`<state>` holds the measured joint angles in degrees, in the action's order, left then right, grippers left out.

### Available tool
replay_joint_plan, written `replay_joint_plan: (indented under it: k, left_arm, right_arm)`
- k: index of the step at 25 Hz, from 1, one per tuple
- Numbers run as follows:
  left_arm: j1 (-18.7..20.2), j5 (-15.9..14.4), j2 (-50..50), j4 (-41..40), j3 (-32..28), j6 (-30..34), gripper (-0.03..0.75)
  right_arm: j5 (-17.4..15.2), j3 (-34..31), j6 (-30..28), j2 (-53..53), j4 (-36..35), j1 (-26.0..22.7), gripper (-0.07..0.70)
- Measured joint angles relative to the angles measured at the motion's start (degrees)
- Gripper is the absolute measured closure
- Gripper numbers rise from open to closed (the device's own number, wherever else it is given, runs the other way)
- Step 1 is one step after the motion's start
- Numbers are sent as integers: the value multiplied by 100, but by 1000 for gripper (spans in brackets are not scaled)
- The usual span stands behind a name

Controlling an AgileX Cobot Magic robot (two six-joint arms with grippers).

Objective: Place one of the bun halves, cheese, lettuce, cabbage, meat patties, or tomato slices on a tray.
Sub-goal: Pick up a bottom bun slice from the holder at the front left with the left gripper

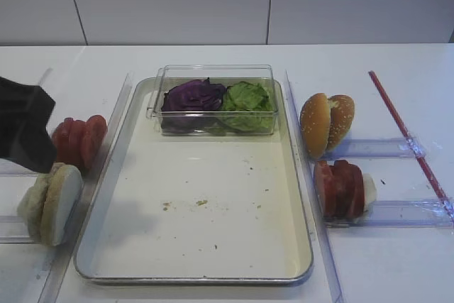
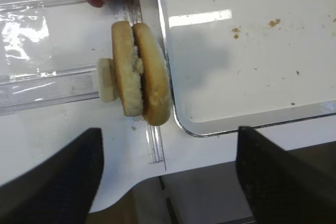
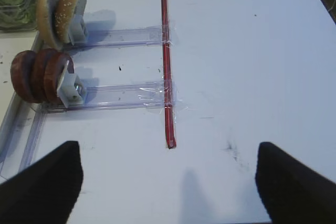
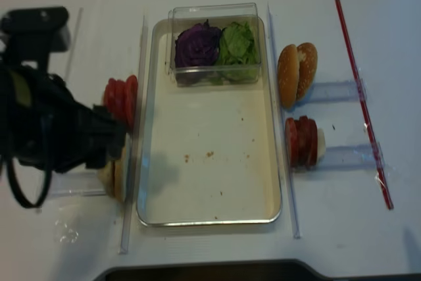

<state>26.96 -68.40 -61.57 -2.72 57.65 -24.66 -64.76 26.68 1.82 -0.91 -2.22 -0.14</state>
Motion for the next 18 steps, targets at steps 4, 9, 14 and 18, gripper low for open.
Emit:
replay_joint_plan:
  k: [4,9,14,18]
  left_arm:
    - [322,40,-336,-197,0,-216,191]
    - [365,441,-535,-234,0,-338,192]
    - [365,664,-789,-259,12,-360,193]
    - [365,794,-1015,-310,12,-360,193]
  right_arm:
    - [0,0,0,0,0,0,-57]
    - [0,0,0,0,0,0,-57]
    - [0,0,0,0,0,0,-57]
    - [0,0,0,0,10,0,-57]
